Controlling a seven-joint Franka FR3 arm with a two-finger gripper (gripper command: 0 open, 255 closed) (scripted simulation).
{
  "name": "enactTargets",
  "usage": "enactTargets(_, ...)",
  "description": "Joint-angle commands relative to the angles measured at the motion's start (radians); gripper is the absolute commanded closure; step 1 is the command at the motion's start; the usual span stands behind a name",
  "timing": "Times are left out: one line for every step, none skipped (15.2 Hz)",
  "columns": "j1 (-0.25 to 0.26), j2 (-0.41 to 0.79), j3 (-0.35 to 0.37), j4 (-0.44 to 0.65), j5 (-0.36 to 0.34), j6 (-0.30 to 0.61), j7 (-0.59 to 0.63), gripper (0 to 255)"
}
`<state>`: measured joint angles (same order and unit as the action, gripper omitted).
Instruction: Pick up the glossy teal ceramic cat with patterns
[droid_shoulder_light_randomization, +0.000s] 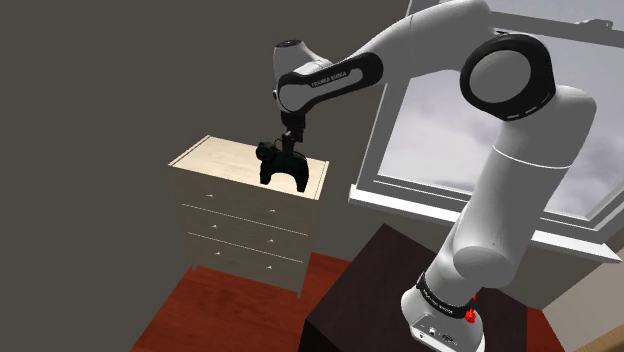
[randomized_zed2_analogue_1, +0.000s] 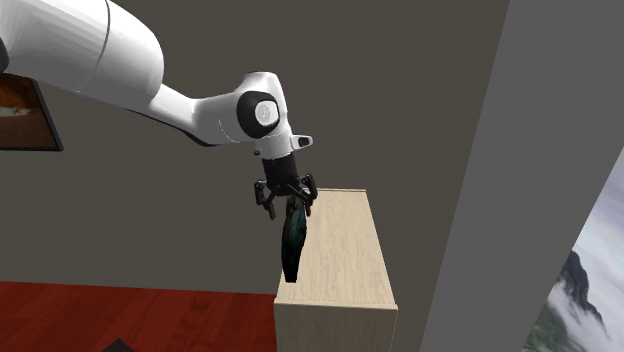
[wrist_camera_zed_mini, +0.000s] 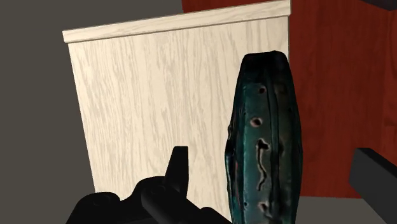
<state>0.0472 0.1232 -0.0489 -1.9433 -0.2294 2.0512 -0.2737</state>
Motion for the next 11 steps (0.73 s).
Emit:
enactTargets(0.0,0.013,0.0,-0.011,-0.003,0.023,0.002,0)
enactTargets(-0.001,0.018,-0.001,-0.018,-0.004,0.035,0.005,0)
enactTargets(-0.001,0.024,-0.001,-0.025,-0.006,0.047,0.008,0)
enactTargets(-0.001,0.029,-0.001,-0.032,-0.007,0.059,0.01,0)
enactTargets(-0.002,0.038,-0.002,-0.042,-0.009,0.078,0.015,0)
enactTargets(-0.002,0.038,-0.002,-0.042,-0.009,0.078,0.015,0)
enactTargets(-0.002,0.038,-0.002,-0.042,-0.009,0.078,0.015,0)
enactTargets(-0.001,0.036,-0.002,-0.045,-0.01,0.079,0.016,255)
enactTargets(-0.001,0.037,-0.002,-0.045,-0.01,0.079,0.016,255)
enactTargets(-0.001,0.037,-0.001,-0.045,-0.01,0.08,0.017,255)
enactTargets(-0.001,0.036,-0.001,-0.046,-0.01,0.08,0.016,255)
